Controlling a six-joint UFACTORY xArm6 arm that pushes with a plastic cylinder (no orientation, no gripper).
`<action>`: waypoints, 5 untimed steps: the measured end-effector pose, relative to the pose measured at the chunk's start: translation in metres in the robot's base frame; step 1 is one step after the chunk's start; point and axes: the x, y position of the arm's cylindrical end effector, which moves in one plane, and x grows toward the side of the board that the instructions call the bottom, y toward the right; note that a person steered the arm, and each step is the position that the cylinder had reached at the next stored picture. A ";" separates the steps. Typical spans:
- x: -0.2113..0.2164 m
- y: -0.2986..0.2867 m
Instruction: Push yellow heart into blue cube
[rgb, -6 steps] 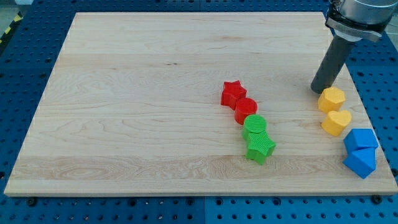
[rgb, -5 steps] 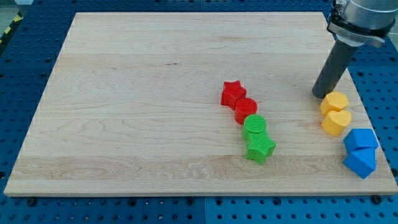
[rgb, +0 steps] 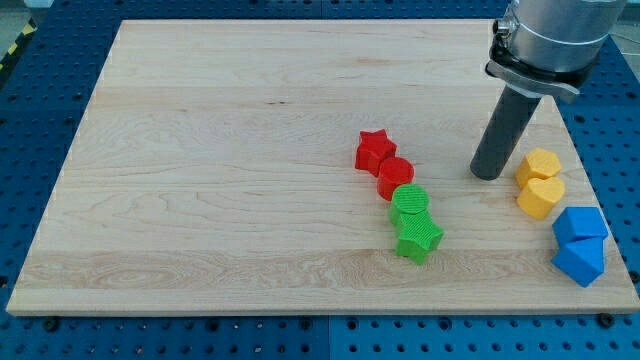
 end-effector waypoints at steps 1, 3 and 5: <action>0.010 0.004; 0.013 0.015; 0.025 0.032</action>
